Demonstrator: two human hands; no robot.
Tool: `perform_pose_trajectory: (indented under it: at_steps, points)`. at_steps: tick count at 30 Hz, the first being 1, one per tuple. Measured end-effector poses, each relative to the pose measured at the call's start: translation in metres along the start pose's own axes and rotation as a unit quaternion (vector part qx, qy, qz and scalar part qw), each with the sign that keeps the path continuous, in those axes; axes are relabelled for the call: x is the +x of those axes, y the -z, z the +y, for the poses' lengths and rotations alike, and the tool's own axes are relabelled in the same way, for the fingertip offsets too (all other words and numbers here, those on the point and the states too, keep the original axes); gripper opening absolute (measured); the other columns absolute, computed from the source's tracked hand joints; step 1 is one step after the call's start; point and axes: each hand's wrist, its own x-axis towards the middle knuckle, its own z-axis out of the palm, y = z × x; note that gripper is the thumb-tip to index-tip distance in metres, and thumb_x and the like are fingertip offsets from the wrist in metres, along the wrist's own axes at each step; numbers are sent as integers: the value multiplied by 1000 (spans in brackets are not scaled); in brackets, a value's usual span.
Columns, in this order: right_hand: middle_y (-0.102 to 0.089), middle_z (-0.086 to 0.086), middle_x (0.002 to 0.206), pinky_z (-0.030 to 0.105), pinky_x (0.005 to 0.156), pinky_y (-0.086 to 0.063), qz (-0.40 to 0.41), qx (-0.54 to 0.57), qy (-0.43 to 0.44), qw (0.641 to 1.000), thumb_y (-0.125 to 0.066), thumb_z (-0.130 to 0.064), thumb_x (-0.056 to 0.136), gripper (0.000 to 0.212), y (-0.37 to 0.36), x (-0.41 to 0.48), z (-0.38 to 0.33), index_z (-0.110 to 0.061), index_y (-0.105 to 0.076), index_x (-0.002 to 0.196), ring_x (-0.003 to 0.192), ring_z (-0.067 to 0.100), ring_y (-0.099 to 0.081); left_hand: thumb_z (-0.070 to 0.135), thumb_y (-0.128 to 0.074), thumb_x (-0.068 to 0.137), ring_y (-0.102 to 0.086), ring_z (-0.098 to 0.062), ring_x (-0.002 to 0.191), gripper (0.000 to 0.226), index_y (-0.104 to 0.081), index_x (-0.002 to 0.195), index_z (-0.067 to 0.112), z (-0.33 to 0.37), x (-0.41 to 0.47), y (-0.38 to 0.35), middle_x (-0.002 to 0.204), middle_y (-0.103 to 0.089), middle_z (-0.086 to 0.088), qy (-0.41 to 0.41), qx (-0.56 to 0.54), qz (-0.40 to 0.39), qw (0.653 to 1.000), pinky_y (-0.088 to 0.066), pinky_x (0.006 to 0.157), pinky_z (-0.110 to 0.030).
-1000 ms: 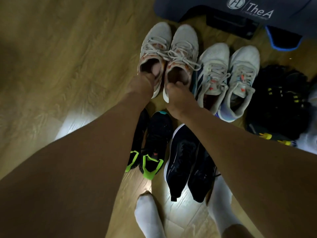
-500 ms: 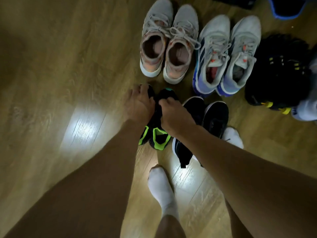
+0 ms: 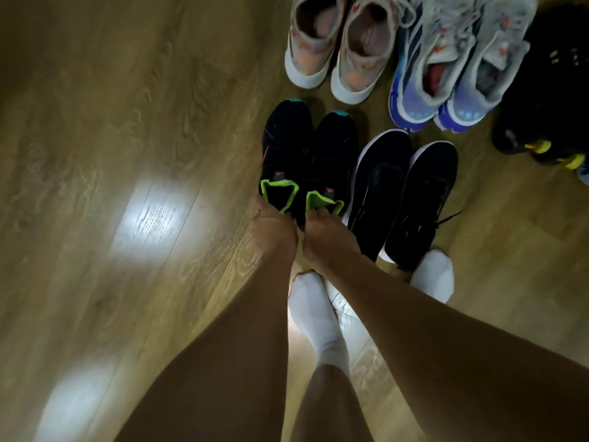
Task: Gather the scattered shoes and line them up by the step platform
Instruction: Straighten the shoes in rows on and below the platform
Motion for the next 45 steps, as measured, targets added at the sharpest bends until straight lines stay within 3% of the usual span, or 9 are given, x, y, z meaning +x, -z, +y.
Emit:
perform_pose_trajectory:
  at_steps: [2,6,20,23,26,29,34,36,45]
  points:
    - [-59,28,101,41,78,-49,36,1,9,999,-39,2,86,29,-7,-5,3,10,-61,104,95,43,-60,21,-52,94,-60,-40,105,64,-21,149,11,-7,-1,-4,116,-61,-22,-31,36,17,999,-49,86,-44]
    - [-45,17,128,37,87,-37,-46,25,-53,997,-34,-6,97,32,-19,-1,7,-1,-41,128,117,33,-44,24,-40,101,-58,-36,109,60,-12,153,13,-22,-2,-5,127,-55,-20,-103,133,28,985,-45,86,-41]
    - [-43,13,138,35,101,-38,-67,170,-93,979,-53,-12,89,51,-14,3,-10,-8,-38,138,128,30,-43,15,-45,96,-60,-34,100,33,-53,127,24,-32,0,6,123,-56,-13,-186,173,52,966,-53,79,-42]
    - [-51,12,132,36,99,-42,1,220,-115,969,-53,-19,89,46,-12,-14,5,-10,-45,134,123,29,-49,21,-53,91,-45,-35,117,44,-45,134,23,-23,-21,4,137,-43,-13,-201,207,104,952,-44,88,-44]
    - [-56,12,123,36,93,-45,104,258,-208,938,-55,-19,88,41,-10,-38,25,-11,-51,128,115,29,-54,23,-61,83,-50,-35,111,50,-50,131,14,-6,-54,-12,129,-50,-16,-284,186,130,932,-44,86,-43]
    - [-52,15,123,37,90,-42,146,223,-236,935,-51,-16,88,42,-11,-63,57,-8,-48,130,114,32,-51,20,-63,82,-55,-35,100,39,-58,120,13,5,-80,-44,114,-57,-13,-391,189,50,899,-50,78,-43]
    - [-45,13,134,39,94,-43,56,186,-234,953,-53,-13,86,51,-28,-84,114,-10,-38,135,122,31,-46,30,-50,94,-54,-28,117,47,-39,138,20,13,-86,-96,134,-45,-6,-337,290,-129,886,-47,92,-40]
    - [-42,12,138,38,97,-43,-9,152,-230,961,-53,-13,88,53,-38,-86,126,-11,-35,137,128,28,-40,26,-50,95,-55,-30,117,54,-28,145,20,15,-83,-111,137,-46,-8,-316,335,-151,874,-46,91,-41]
    - [-47,15,131,40,99,-44,-69,145,-218,963,-48,-14,91,47,-43,-91,129,-6,-35,136,124,30,-43,6,-48,92,-59,-35,110,35,-48,126,14,3,-96,-123,122,-57,-14,-278,376,-144,872,-50,88,-40]
